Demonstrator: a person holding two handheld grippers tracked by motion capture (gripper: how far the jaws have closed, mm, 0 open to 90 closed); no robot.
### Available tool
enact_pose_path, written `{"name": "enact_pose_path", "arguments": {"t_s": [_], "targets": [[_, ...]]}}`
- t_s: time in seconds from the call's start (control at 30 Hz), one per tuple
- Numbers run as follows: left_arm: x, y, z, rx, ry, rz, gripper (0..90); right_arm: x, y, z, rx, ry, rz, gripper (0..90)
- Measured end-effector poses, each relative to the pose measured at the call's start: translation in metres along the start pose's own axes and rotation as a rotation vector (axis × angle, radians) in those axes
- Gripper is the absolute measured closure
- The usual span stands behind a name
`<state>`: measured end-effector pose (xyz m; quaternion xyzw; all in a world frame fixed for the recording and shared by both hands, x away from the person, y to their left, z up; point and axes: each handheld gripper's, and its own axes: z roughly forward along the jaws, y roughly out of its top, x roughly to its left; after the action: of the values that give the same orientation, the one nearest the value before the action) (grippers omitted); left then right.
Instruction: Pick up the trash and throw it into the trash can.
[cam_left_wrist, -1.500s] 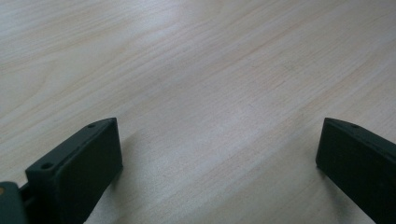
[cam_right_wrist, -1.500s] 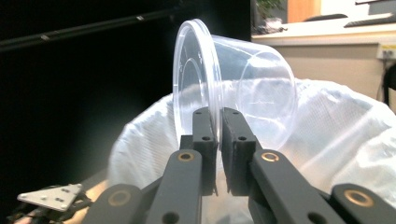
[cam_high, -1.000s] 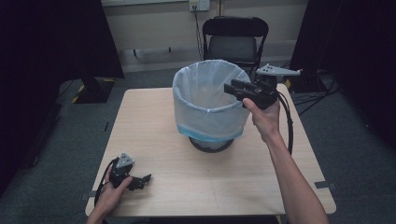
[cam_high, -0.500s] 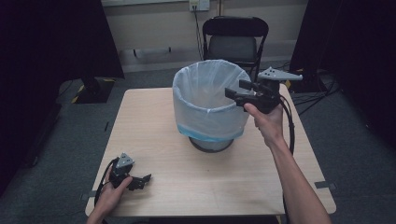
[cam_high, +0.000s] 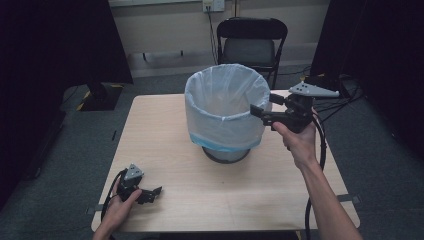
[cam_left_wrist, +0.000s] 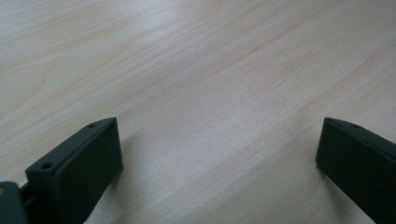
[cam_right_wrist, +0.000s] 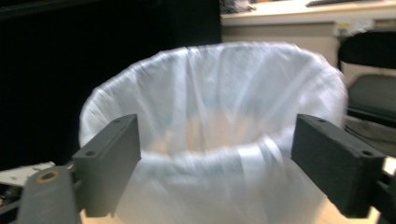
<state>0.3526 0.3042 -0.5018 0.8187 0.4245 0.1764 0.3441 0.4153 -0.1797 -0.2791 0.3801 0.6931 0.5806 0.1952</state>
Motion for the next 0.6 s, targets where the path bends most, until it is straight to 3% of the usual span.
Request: {"name": "enact_pose_path", "arguments": {"t_s": [0.17, 0.3, 0.4, 0.43, 0.5, 0.6], "targets": [[0.0, 0.0, 0.0, 0.001, 0.0, 0.002, 0.0, -0.002, -0.012, -0.013, 0.01, -0.033, 0.01, 14.3], [0.0, 0.0, 0.0, 0.0, 0.0, 0.0, 0.0, -0.002, -0.023, -0.022, 0.013, -0.026, 0.014, 14.2], [0.0, 0.0, 0.0, 0.0, 0.0, 0.0, 0.0, -0.002, -0.033, -0.026, 0.038, -0.033, 0.009, 14.5], [0.0, 0.0, 0.0, 0.0, 0.0, 0.0, 0.0, -0.001, -0.041, -0.028, 0.054, -0.062, -0.007, 14.5], [0.0, 0.0, 0.0, 0.0, 0.0, 0.0, 0.0, -0.001, -0.044, -0.028, 0.06, -0.073, -0.013, 14.6], [0.0, 0.0, 0.0, 0.0, 0.0, 0.0, 0.0, -0.004, -0.058, -0.03, 0.087, -0.088, -0.001, 14.7]]}}
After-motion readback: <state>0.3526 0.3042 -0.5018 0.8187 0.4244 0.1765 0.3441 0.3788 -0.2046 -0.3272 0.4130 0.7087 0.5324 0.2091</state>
